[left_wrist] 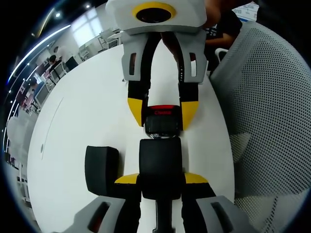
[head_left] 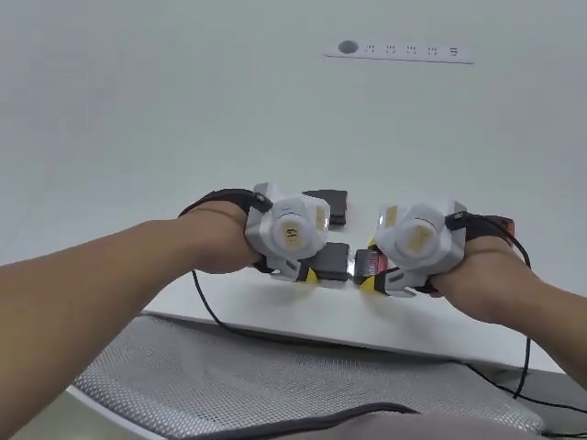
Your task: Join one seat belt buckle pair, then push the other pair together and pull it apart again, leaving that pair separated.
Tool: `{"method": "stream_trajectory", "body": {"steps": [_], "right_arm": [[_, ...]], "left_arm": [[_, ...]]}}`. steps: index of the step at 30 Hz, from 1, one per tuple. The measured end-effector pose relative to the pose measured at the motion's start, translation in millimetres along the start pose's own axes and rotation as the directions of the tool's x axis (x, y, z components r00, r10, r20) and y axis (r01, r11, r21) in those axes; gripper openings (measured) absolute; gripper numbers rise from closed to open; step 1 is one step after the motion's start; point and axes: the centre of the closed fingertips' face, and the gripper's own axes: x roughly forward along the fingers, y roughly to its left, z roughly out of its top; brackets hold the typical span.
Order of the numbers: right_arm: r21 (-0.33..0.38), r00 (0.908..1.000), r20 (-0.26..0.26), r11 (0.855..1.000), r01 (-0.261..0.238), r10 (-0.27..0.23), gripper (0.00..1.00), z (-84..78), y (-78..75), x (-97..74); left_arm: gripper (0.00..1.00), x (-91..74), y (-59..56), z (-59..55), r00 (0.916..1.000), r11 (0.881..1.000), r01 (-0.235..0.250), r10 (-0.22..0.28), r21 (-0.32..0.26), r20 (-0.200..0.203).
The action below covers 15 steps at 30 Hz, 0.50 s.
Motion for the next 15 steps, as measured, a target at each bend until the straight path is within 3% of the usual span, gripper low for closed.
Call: {"method": "stream_trajectory", "body": {"steps": [5,15], "right_arm": [[-0.015,1.0000,-0.001,1.000,-0.007,0.007,0.34,-0.4,0.7,-0.2],[-0.016,0.9990,0.041,1.000,-0.016,0.017,0.34,-2.3,3.2,-1.6]], "left_arm": [[0.32,-0.4,0.1,-0.1,1.0000,1.000,-0.002,0.002,-0.004,-0.003],[0.32,-0.9,-0.4,-0.8,0.9990,1.000,-0.016,0.016,-0.023,0.042]]}}
